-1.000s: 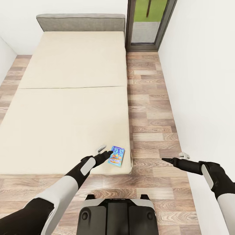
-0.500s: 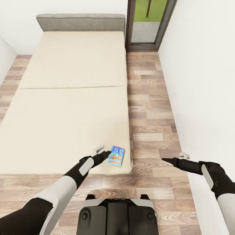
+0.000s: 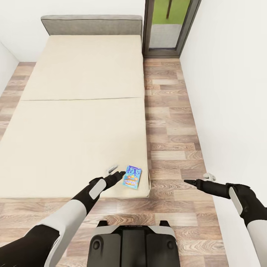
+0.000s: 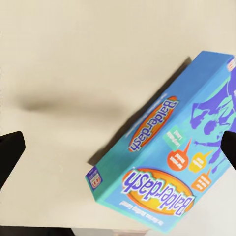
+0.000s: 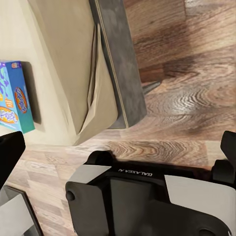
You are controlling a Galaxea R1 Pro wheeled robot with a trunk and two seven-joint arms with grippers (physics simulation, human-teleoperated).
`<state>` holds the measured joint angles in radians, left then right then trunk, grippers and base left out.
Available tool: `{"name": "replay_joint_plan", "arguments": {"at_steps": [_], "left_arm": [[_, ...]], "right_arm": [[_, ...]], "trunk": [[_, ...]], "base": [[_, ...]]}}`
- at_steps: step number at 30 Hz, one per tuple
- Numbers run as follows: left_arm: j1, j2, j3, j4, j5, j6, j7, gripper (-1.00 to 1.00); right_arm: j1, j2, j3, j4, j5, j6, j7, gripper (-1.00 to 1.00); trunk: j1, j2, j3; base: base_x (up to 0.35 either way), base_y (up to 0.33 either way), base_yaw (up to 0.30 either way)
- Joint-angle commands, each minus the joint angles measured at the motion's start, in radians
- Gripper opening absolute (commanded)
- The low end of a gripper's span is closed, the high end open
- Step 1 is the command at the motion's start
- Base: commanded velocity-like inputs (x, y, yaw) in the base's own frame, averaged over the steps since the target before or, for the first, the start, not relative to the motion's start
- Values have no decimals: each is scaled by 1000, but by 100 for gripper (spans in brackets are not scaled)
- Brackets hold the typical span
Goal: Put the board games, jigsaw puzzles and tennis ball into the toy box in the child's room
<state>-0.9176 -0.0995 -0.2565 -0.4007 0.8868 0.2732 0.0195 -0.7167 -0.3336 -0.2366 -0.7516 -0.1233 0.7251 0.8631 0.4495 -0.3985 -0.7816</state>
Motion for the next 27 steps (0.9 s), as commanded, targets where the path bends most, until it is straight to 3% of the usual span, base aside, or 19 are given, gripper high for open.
{"name": "replay_joint_plan", "arguments": {"at_steps": [1,27], "left_arm": [[-1,1,-5,0,6,2,2,100],[-1,0,-6,0,5,1,2,100]], "right_arm": [[0,0,-1,0,-5,7,1,100],[0,1,-1,0,-5,7,1,100]], "trunk": [[1,-2,-2],[1,-2,-36]], "base": [[0,0,0],[0,0,0]]}}
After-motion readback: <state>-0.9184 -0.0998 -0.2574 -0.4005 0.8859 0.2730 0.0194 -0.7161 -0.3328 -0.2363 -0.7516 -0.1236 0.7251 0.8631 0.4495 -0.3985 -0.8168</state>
